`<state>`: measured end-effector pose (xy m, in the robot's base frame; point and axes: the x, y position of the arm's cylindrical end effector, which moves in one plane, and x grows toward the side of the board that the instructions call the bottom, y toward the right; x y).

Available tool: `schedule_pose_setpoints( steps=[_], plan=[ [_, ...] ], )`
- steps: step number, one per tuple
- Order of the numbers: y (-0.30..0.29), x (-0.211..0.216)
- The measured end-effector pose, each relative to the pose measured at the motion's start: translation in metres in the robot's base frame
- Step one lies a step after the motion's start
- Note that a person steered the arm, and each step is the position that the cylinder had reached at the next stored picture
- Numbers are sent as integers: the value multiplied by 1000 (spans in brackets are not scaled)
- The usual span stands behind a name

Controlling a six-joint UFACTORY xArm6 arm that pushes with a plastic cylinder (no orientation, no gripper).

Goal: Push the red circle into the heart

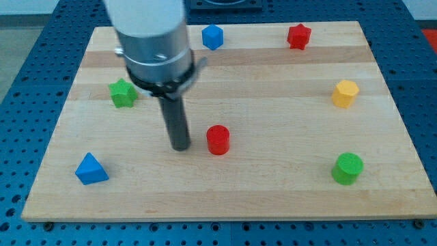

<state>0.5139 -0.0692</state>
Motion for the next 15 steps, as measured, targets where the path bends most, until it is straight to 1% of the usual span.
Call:
schedule_pose_setpoints(
  steps=[1,2,4,5,6,7,8,9,10,11,12,13,14,15],
  plan=[
    [-3,0],
    [13,0],
    [69,8],
    [85,-10],
    [101,-18],
    [116,-12],
    [143,-7],
    [162,-10],
    [156,-44],
    [193,-54],
    [166,-85],
    [92,-135],
    [82,-159],
    [124,-170]
  ],
)
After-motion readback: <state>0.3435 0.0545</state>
